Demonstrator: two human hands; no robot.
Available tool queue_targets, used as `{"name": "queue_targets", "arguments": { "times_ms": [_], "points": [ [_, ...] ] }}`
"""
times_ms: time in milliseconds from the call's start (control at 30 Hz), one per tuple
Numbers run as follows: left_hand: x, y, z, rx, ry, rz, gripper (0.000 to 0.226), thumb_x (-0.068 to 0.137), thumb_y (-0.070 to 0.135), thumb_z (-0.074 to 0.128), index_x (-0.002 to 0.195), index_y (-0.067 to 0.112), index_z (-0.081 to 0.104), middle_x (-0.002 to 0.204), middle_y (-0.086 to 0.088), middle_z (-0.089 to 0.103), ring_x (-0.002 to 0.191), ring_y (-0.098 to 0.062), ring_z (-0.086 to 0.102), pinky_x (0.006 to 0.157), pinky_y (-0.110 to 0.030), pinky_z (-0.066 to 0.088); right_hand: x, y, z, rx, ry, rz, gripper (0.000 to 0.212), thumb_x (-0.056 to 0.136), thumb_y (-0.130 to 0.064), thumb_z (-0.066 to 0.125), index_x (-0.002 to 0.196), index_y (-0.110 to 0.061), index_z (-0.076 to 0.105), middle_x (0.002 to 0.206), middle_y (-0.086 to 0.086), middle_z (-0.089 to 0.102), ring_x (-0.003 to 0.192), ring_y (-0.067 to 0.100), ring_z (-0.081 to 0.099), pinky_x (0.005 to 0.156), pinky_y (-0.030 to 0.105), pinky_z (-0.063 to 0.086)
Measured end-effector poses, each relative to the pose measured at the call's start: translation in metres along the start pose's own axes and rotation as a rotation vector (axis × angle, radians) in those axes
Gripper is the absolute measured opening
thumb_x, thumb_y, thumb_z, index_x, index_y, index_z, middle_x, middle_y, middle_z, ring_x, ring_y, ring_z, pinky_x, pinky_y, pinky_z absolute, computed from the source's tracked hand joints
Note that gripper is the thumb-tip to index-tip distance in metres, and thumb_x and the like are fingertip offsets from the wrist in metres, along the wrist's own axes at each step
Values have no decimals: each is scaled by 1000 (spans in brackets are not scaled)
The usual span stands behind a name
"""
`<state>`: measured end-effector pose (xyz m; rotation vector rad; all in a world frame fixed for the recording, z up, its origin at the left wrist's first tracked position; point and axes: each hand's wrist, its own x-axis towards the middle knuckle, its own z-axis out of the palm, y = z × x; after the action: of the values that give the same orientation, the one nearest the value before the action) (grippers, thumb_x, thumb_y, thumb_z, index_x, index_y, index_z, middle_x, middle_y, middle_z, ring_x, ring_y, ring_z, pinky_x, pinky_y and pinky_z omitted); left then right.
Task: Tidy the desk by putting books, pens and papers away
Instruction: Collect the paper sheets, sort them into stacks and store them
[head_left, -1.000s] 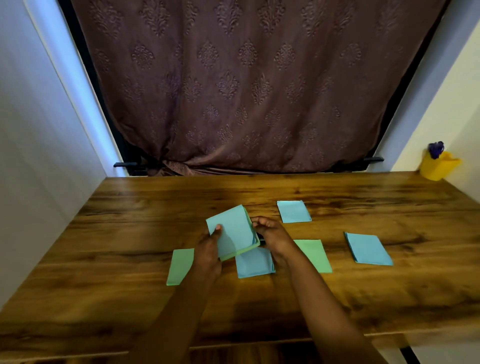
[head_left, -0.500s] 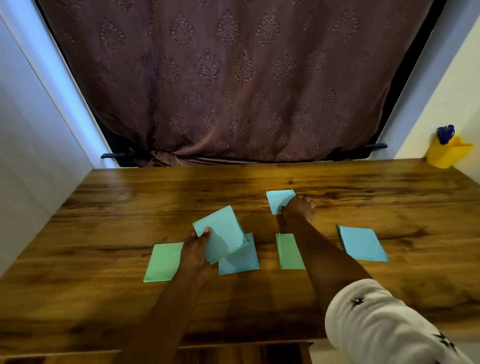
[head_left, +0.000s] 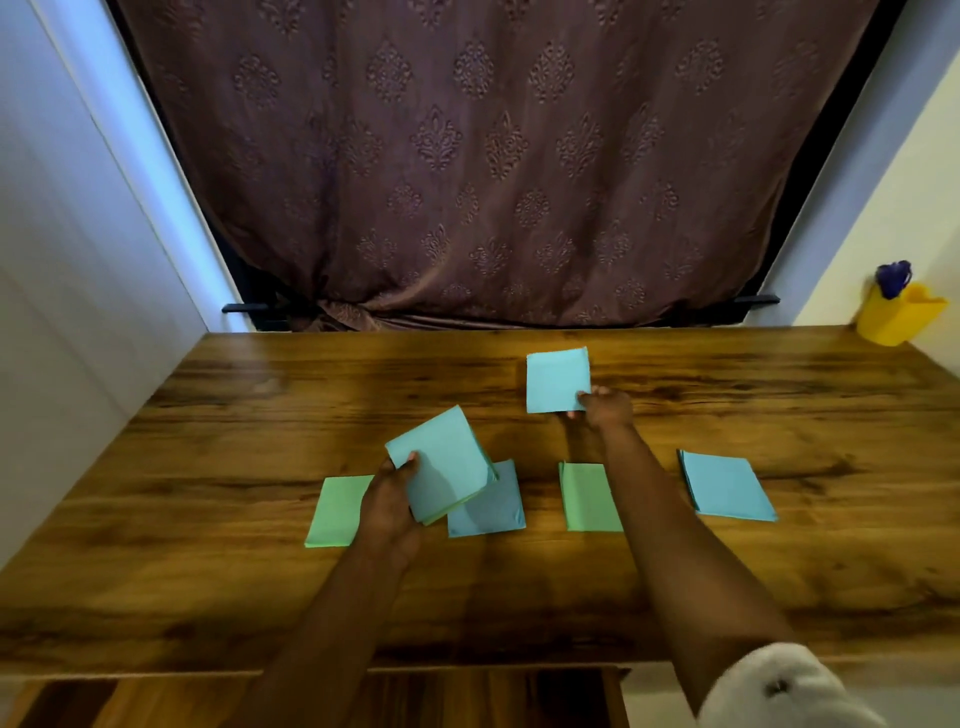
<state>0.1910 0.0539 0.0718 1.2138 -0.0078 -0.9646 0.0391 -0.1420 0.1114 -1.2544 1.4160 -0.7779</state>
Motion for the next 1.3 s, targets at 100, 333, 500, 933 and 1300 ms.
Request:
{"name": "queue_targets", "arguments": {
  "times_ms": [100,333,500,933,1300],
  "points": [
    [-9,6,-5,-62,-28,-5,21,93,18,56,113,13,53,95,-9,61,84,-26,57,69,-39,48,-47,8,17,188,-56,-41,12,88,-1,59,83,-11,55,107,16,64,70,17,64,44,15,48],
    [-19,30,-59,-14,-82,10,37,94,25,53,128,12,48,115,-19,59,90,-34,58,50,-36,53,-157,30,67,108,-305,-159,13,92,-4,54,101,-8,63,88,8,66,48,4,63,43,12,43],
    [-30,47,-106,38,-51,108,33,94,23,55,126,20,47,111,-13,61,90,-30,59,65,-38,52,-212,35,112,111,-453,-88,29,94,3,43,113,-6,63,99,10,69,70,9,68,53,14,50],
    [-58,94,-222,478,-227,522,20,91,15,58,110,21,57,102,5,68,89,-6,67,67,-21,55,-285,43,194,-369,-276,-532,27,89,-26,63,114,-18,61,107,-2,68,99,11,63,76,28,56],
    [-33,89,-289,1030,-197,550,25,97,36,44,116,24,53,110,4,63,99,-10,60,81,-23,51,-296,93,247,-601,-231,-516,33,98,-30,45,129,-19,51,117,2,63,107,12,59,82,20,47]
  ]
}}
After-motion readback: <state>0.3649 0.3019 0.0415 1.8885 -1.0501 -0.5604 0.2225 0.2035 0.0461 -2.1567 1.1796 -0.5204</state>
